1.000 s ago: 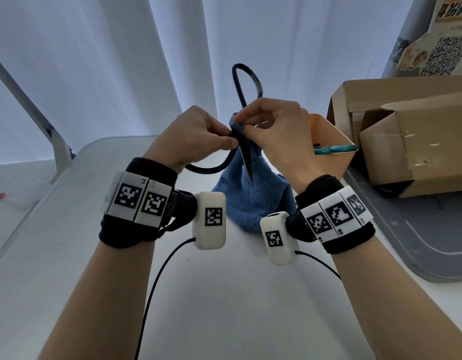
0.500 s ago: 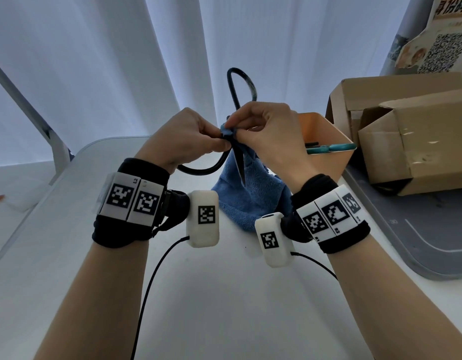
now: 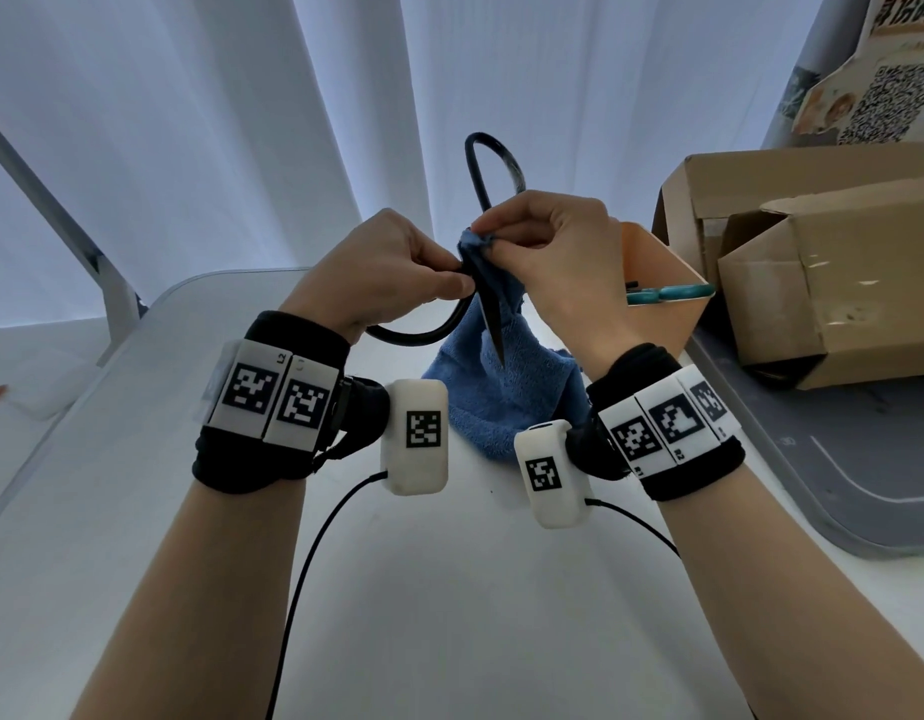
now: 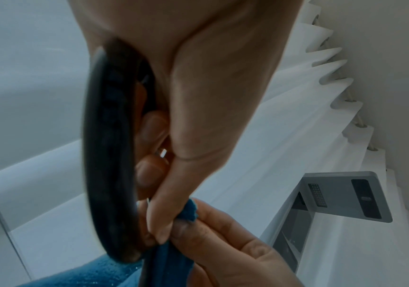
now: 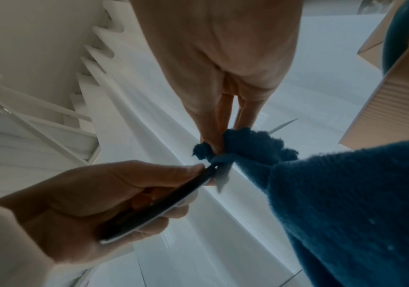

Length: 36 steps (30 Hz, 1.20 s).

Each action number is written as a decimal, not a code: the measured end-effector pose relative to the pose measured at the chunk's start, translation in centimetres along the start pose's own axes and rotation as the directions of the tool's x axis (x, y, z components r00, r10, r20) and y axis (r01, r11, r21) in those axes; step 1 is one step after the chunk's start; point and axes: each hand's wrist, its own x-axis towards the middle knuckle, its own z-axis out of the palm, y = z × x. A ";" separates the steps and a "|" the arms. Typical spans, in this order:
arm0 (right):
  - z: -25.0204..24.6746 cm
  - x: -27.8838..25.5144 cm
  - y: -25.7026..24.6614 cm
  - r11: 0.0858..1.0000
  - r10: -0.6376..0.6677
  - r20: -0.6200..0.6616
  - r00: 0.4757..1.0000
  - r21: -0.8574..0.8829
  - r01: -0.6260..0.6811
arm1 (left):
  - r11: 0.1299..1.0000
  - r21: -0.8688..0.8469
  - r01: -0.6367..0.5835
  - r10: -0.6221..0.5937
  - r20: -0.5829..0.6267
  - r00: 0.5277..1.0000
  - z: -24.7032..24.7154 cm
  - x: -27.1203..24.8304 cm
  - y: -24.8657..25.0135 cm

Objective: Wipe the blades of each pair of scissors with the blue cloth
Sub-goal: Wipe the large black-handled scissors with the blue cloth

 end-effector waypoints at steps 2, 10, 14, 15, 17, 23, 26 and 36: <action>-0.1 0.0 -0.1 1.000 -0.002 0.010 1.000 -0.009 0.003 | 1.000 0.005 -0.008 0.008 -0.007 1.000 0.1 0.0 0.1; -0.1 -0.1 -0.2 1.000 -0.016 0.009 1.000 -0.021 0.017 | 1.000 0.016 -0.011 0.011 0.006 1.000 -0.3 -0.3 0.2; -0.7 0.3 0.5 1.000 0.025 -0.119 0.993 0.000 -0.025 | 0.999 0.037 -0.015 0.014 0.038 0.999 0.0 -0.5 0.7; -0.9 0.3 0.6 0.999 0.032 -0.149 0.988 0.019 -0.029 | 0.999 0.036 -0.013 0.012 0.033 0.999 0.0 -0.5 0.7; -1.2 0.3 0.4 0.998 0.033 -0.157 0.987 0.055 -0.024 | 0.999 0.034 -0.009 0.008 0.028 1.000 -0.2 -0.6 0.7; -0.2 -0.2 -0.5 0.997 -0.038 0.026 0.999 -0.064 0.039 | 0.999 0.039 -0.015 0.015 0.009 1.000 -0.8 -0.9 0.6; -0.4 0.0 -0.3 0.998 -0.032 -0.019 0.999 -0.051 0.031 | 0.999 0.045 -0.017 0.016 0.024 1.000 -0.8 -0.9 0.8; -0.4 -0.1 -0.4 1.000 -0.016 0.009 1.000 -0.008 0.017 | 0.998 0.069 0.009 -0.010 0.023 1.000 -0.6 -1.1 1.2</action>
